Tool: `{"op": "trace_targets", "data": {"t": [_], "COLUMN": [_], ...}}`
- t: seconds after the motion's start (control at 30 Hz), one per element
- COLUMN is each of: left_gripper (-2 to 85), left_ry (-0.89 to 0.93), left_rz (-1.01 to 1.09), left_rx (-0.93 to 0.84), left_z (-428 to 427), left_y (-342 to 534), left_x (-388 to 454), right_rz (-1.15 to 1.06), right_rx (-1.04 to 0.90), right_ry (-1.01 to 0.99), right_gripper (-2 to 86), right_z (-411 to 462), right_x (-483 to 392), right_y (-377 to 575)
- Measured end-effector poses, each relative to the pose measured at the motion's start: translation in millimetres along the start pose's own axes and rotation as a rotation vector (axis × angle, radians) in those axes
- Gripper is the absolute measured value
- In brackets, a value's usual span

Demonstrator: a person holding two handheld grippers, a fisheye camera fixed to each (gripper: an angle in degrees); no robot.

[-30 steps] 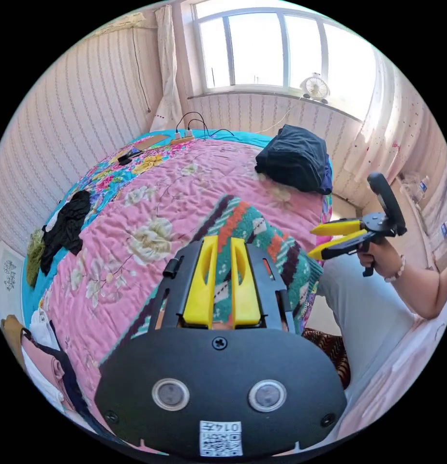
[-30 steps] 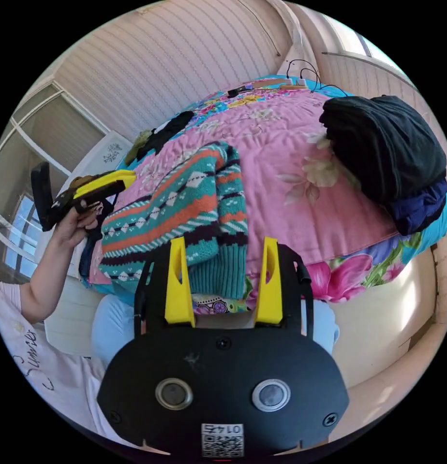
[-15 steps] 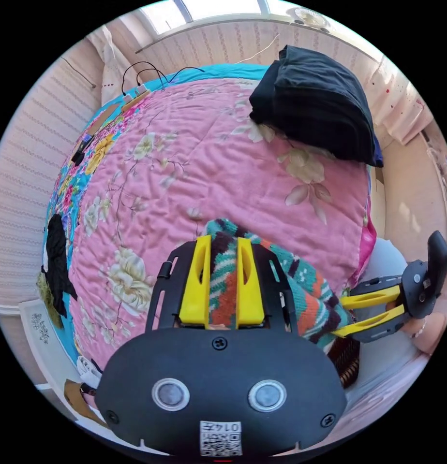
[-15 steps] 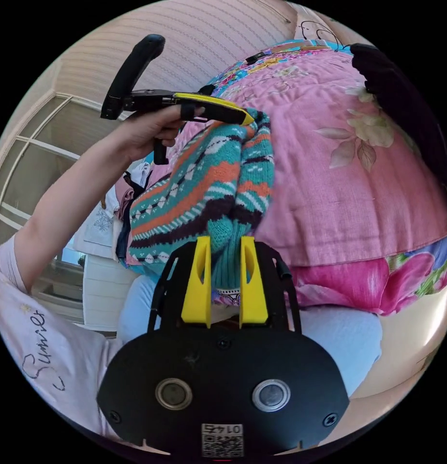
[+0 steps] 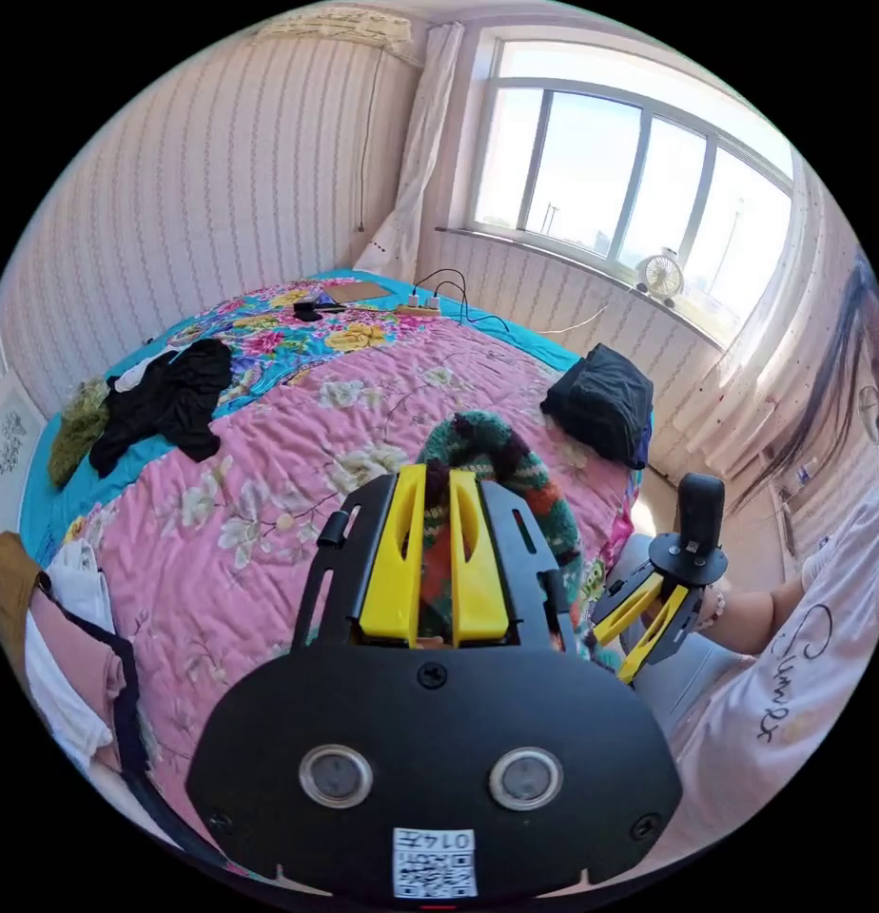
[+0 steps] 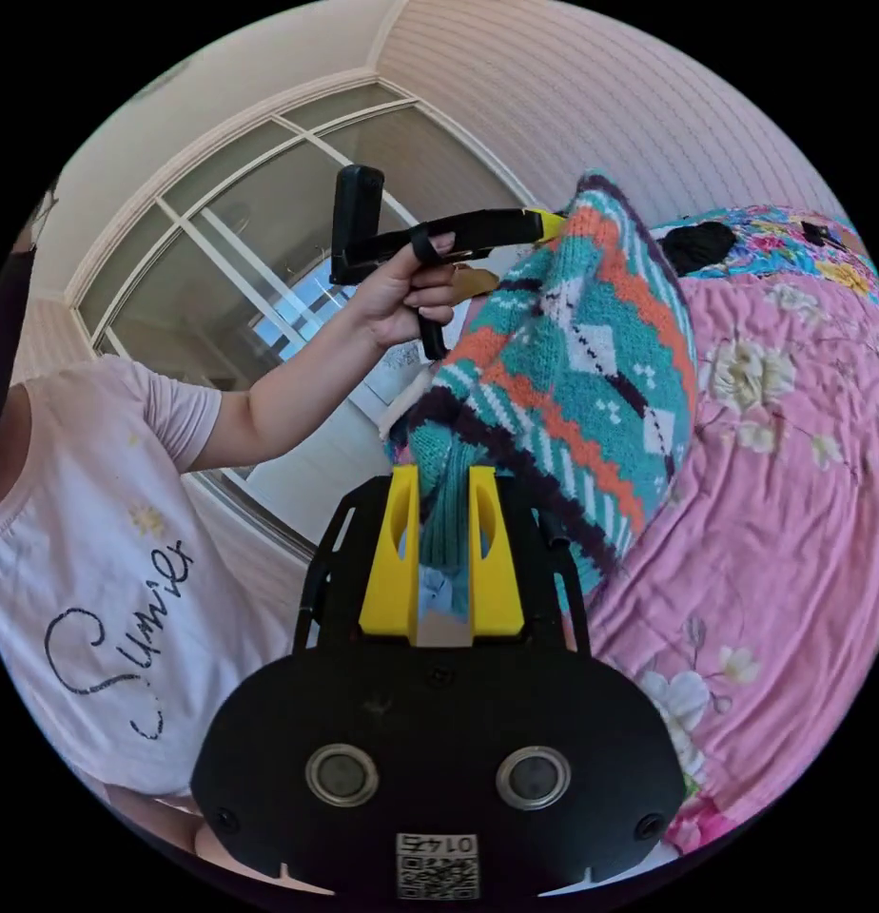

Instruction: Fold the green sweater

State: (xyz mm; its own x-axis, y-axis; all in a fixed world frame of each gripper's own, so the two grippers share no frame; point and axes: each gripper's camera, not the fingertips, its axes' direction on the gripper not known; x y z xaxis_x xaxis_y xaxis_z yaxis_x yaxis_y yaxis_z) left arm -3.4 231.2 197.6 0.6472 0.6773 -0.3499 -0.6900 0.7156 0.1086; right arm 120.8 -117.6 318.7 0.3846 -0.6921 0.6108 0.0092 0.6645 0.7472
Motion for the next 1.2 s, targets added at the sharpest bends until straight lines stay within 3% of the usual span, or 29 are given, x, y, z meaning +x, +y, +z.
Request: {"op": "trace_targets", "data": {"t": [0.1, 0.3, 0.53, 0.63, 0.77, 0.9, 1.0, 1.2], "left_gripper": [3.7, -0.4, -1.0, -1.0, -1.0, -1.0, -1.0, -1.0], "left_ry": [-0.115, -0.38, -0.321, -0.278, -0.216, -0.383, -0.402, -0.333], "left_rz": [-0.127, -0.372, -0.503, -0.376, -0.228, -0.276, -0.271, -0.293], "left_rx": [0.017, -0.045, 0.153, 0.248, 0.129, -0.056, -0.17, -0.188], "left_z": [-44, -41, -90, -120, -100, -56, -36, -31], "left_y": [46, 139, 189, 199, 202, 215, 228, 236], "left_x": [-45, -103, -112, -85, -44, -48, -69, -106], "right_rz": [-0.138, -0.073, -0.196, -0.214, -0.196, -0.249, -0.234, -0.134], "right_rx": [-0.17, -0.451, -0.251, -0.164, -0.184, -0.346, -0.516, -0.676], "right_ry": [0.019, 0.029, 0.066, 0.235, 0.349, 0.397, 0.445, 0.444], "right_gripper": [7.5, 6.8, 6.6, 5.2, 0.8, -0.3, -0.5, -0.6], "right_z": [65, 177, 128, 101, 120, 192, 246, 297], "right_x": [-26, -17, -50, -46, -28, -19, 4, 49], "right_y": [-35, -58, -65, -86, -131, -175, -194, -211]}}
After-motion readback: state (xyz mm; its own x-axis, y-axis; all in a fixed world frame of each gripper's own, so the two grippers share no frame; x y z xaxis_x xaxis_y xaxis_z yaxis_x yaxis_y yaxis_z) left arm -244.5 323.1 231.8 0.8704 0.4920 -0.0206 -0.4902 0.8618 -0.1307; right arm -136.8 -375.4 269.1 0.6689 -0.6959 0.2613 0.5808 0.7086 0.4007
